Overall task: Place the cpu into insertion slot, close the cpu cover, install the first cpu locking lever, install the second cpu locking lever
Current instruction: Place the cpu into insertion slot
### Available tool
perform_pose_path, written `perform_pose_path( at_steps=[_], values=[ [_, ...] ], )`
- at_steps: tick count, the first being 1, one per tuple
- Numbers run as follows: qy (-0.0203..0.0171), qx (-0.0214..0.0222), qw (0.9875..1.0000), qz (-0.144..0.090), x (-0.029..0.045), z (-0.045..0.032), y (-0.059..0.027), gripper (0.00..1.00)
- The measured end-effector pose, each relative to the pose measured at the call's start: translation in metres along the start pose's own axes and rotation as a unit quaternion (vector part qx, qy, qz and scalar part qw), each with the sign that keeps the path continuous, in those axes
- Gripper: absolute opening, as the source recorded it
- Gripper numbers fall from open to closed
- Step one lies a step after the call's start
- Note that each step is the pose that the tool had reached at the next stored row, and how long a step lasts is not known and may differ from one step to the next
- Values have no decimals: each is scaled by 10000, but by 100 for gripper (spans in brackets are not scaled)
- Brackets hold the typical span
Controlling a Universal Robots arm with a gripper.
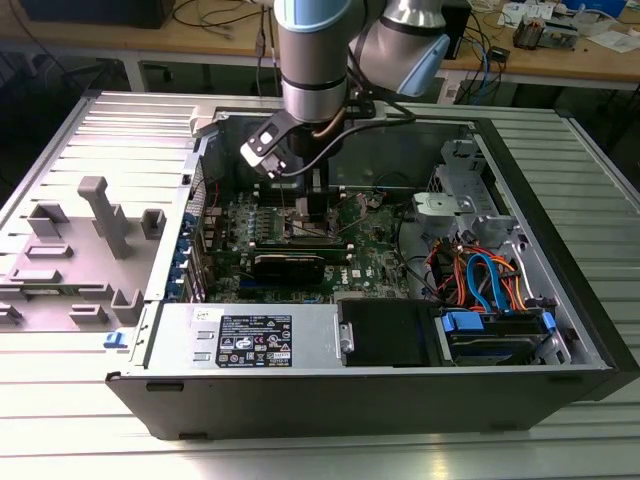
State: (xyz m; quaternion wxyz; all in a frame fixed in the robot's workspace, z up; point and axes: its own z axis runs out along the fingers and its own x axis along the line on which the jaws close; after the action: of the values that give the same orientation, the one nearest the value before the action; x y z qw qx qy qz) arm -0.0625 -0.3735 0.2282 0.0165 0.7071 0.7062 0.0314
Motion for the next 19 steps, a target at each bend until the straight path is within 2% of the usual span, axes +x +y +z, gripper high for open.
perform_pose_path(
  at_steps=[7, 10, 13, 19],
  values=[
    [-2, 33, 10000, 0, -35, 115, -26, 54],
    [-2, 72, 10000, 1, -36, 163, -30, 54],
    [-3, 103, 9999, 3, -37, 194, -33, 54],
    [-11, 130, 9999, 3, -38, 241, -19, 54]
  ],
)
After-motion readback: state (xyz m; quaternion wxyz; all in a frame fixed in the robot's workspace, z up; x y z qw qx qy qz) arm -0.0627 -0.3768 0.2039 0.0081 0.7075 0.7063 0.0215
